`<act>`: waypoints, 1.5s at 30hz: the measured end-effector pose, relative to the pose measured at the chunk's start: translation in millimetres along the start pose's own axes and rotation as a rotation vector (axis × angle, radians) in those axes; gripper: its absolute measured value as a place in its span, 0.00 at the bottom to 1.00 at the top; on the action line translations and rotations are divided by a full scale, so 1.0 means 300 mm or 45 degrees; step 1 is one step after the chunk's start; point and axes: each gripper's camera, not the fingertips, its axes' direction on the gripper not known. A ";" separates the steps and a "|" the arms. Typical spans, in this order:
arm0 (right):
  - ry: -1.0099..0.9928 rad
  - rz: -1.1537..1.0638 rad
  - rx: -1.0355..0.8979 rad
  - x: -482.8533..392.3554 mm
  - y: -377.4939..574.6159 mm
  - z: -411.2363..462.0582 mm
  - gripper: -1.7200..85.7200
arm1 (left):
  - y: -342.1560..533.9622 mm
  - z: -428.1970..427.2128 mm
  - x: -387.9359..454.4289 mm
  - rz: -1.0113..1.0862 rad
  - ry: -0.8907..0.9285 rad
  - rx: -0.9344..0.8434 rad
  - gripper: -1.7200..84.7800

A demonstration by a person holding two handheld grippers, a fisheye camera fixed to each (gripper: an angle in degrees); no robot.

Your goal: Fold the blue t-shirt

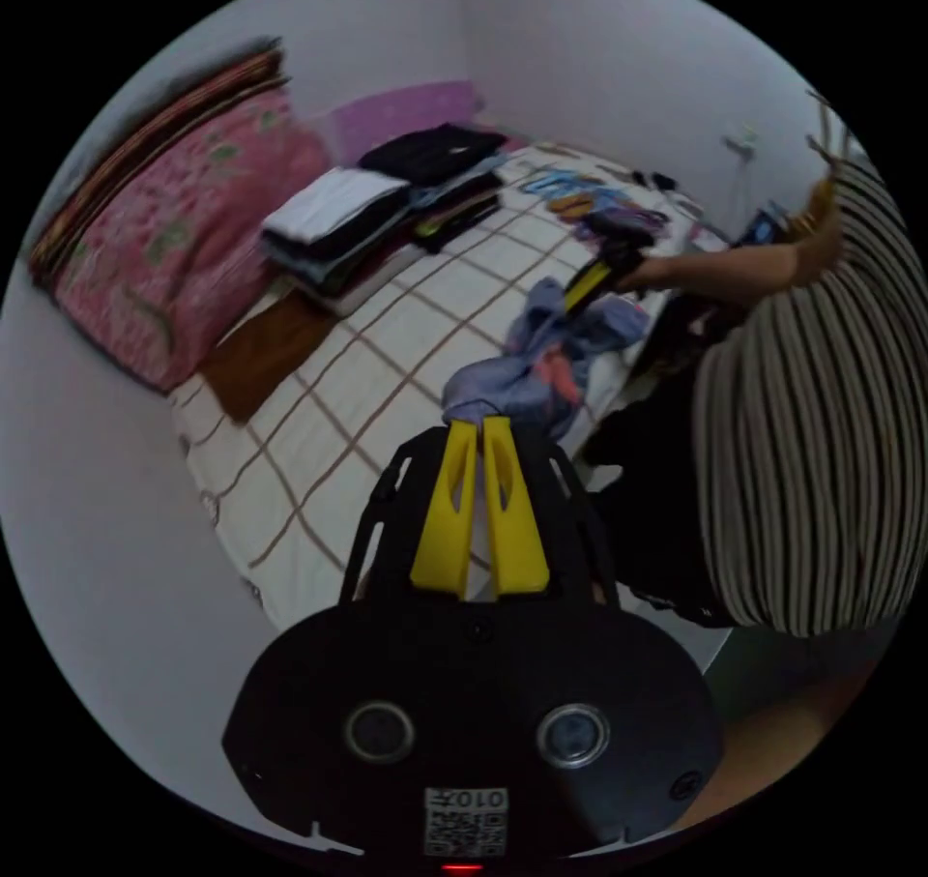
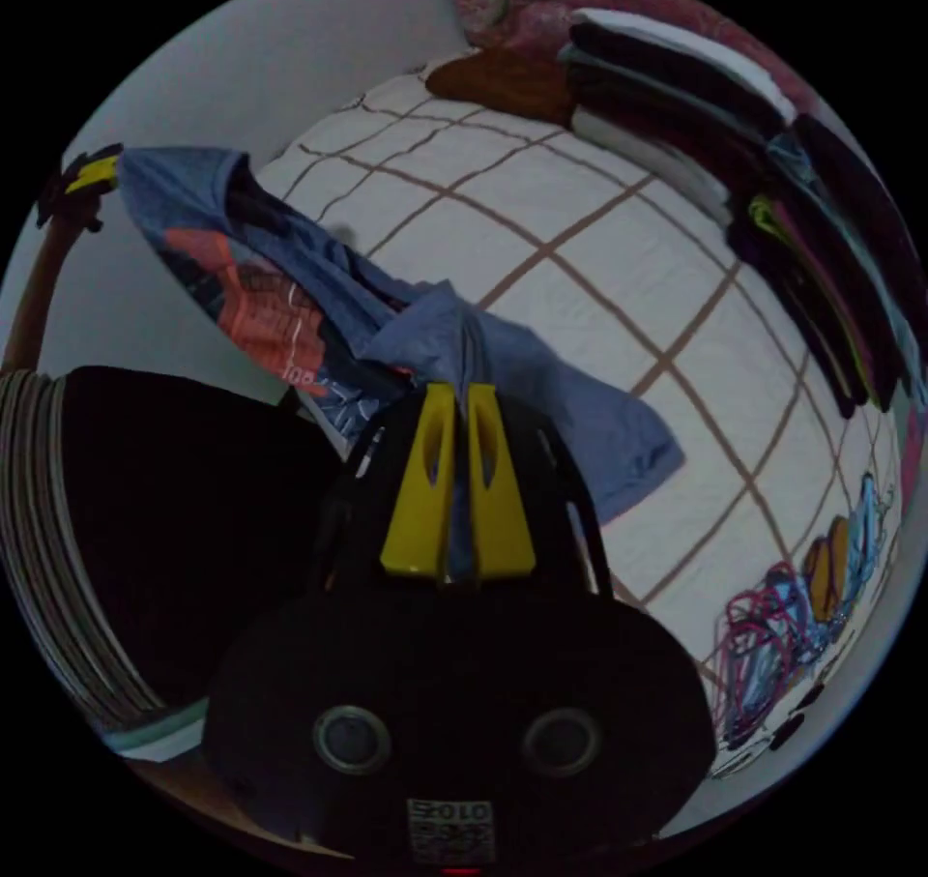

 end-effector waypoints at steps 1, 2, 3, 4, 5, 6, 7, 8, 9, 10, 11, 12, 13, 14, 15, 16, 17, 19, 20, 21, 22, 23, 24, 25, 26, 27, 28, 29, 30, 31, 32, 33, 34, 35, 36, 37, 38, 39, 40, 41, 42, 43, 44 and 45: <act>0.021 0.007 0.014 0.013 0.003 -0.025 0.07 | -0.003 0.017 -0.050 -0.060 -0.015 0.018 0.02; 0.071 0.032 0.051 0.037 0.009 -0.080 0.07 | -0.006 0.024 -0.072 -0.084 -0.018 0.036 0.02; 0.112 0.058 0.107 0.056 0.019 -0.141 0.06 | -0.014 0.034 -0.110 -0.114 -0.016 0.084 0.02; 0.132 0.069 0.144 0.062 0.026 -0.174 0.06 | -0.026 0.044 -0.139 -0.123 -0.019 0.133 0.02; 0.176 0.084 0.230 0.065 0.043 -0.237 0.06 | -0.032 0.050 -0.151 -0.124 -0.024 0.152 0.02; 0.216 0.079 0.337 0.055 0.067 -0.293 0.06 | -0.044 0.070 -0.171 -0.130 -0.041 0.173 0.02; 0.230 0.075 0.388 0.047 0.082 -0.314 0.06 | -0.053 0.100 -0.186 -0.130 -0.062 0.168 0.02; 0.251 0.077 0.460 0.032 0.110 -0.334 0.06 | -0.056 0.121 -0.192 -0.124 -0.075 0.155 0.02; 0.252 0.085 0.477 0.019 0.133 -0.319 0.06 | -0.059 0.173 -0.202 -0.114 -0.091 0.114 0.02; 0.243 0.089 0.463 0.015 0.142 -0.297 0.06 | -0.057 0.240 -0.219 -0.136 -0.064 0.072 0.02; 0.212 0.106 0.380 0.009 0.154 -0.228 0.07 | -0.053 0.277 -0.229 -0.153 -0.033 0.052 0.02; 0.170 0.138 0.238 0.006 0.161 -0.136 0.07 | -0.042 0.358 -0.250 -0.206 0.037 0.008 0.02; 0.147 0.156 0.165 0.003 0.165 -0.088 0.07 | -0.029 0.444 -0.273 -0.281 0.100 -0.044 0.02; 0.102 0.195 0.059 -0.005 0.174 -0.003 0.08 | -0.022 0.485 -0.282 -0.319 0.122 -0.075 0.02; 0.049 0.239 0.022 -0.015 0.186 0.064 0.09 | -0.010 0.565 -0.296 -0.386 0.145 -0.151 0.03; 0.012 0.257 0.015 -0.020 0.192 0.092 0.09 | 0.000 0.638 -0.303 -0.430 0.167 -0.227 0.03; -0.067 0.294 -0.015 -0.029 0.201 0.138 0.11 | 0.004 0.670 -0.306 -0.448 0.185 -0.259 0.04; -0.150 0.329 -0.071 -0.045 0.208 0.183 0.13 | 0.016 0.765 -0.316 -0.498 0.254 -0.350 0.06; -0.156 0.326 -0.102 -0.057 0.210 0.196 0.13 | 0.017 0.779 -0.319 -0.506 0.259 -0.357 0.07; -0.117 0.304 -0.094 -0.071 0.211 0.190 0.13 | 0.015 0.796 -0.326 -0.513 0.262 -0.361 0.07; -0.092 0.297 -0.078 -0.076 0.211 0.183 0.14 | 0.010 0.803 -0.337 -0.512 0.253 -0.350 0.08; -0.045 0.291 -0.037 -0.081 0.207 0.164 0.13 | 0.006 0.804 -0.344 -0.508 0.247 -0.342 0.09; -0.009 0.287 0.010 -0.083 0.199 0.145 0.13 | -0.001 0.805 -0.362 -0.504 0.237 -0.332 0.09; 0.004 0.285 0.032 -0.083 0.193 0.137 0.13 | -0.009 0.807 -0.382 -0.511 0.231 -0.331 0.10; 0.020 0.273 0.069 -0.082 0.176 0.127 0.13 | -0.013 0.808 -0.394 -0.517 0.228 -0.333 0.10; 0.029 0.250 0.082 -0.083 0.153 0.127 0.13 | -0.022 0.808 -0.415 -0.530 0.218 -0.334 0.10; 0.035 0.234 0.079 -0.085 0.140 0.131 0.13 | -0.033 0.805 -0.433 -0.541 0.210 -0.324 0.11; 0.050 0.186 0.059 -0.092 0.113 0.146 0.13 | -0.041 0.802 -0.441 -0.544 0.204 -0.317 0.11; 0.061 0.121 0.019 -0.105 0.087 0.170 0.13 | -0.059 0.795 -0.454 -0.535 0.188 -0.304 0.11; 0.067 0.083 -0.009 -0.113 0.075 0.186 0.13 | -0.081 0.787 -0.462 -0.515 0.164 -0.298 0.11; 0.087 0.005 -0.075 -0.130 0.056 0.221 0.12 | -0.092 0.783 -0.465 -0.504 0.150 -0.298 0.11; 0.107 -0.068 -0.135 -0.149 0.042 0.256 0.12 | -0.115 0.777 -0.470 -0.479 0.123 -0.305 0.11; 0.111 -0.100 -0.156 -0.157 0.037 0.271 0.11 | -0.139 0.772 -0.474 -0.454 0.098 -0.313 0.12; 0.101 -0.145 -0.181 -0.171 0.029 0.295 0.10 | -0.150 0.770 -0.476 -0.441 0.088 -0.315 0.12; 0.080 -0.166 -0.196 -0.182 0.023 0.311 0.09 | -0.173 0.767 -0.479 -0.419 0.072 -0.313 0.12; 0.074 -0.169 -0.206 -0.188 0.021 0.315 0.08 | -0.196 0.764 -0.483 -0.400 0.057 -0.299 0.12; 0.075 -0.160 -0.217 -0.199 0.019 0.314 0.07 | -0.209 0.763 -0.485 -0.391 0.052 -0.287 0.12; 0.085 -0.141 -0.190 -0.213 0.023 0.299 0.07 | -0.234 0.764 -0.488 -0.371 0.053 -0.259 0.12; 0.086 -0.137 -0.166 -0.221 0.029 0.288 0.07 | -0.261 0.770 -0.490 -0.347 0.067 -0.229 0.12; 0.079 -0.130 -0.122 -0.239 0.046 0.264 0.07 | -0.275 0.775 -0.490 -0.335 0.079 -0.216 0.12; 0.079 -0.122 -0.086 -0.258 0.069 0.239 0.07 | -0.303 0.788 -0.488 -0.305 0.101 -0.194 0.12; 0.086 -0.121 -0.065 -0.268 0.082 0.224 0.06 | -0.333 0.805 -0.482 -0.272 0.114 -0.182 0.11; 0.099 -0.127 -0.018 -0.292 0.113 0.192 0.06 | -0.348 0.815 -0.477 -0.255 0.118 -0.180 0.11; 0.102 -0.136 0.027 -0.315 0.146 0.161 0.06 | -0.379 0.836 -0.466 -0.217 0.124 -0.182 0.11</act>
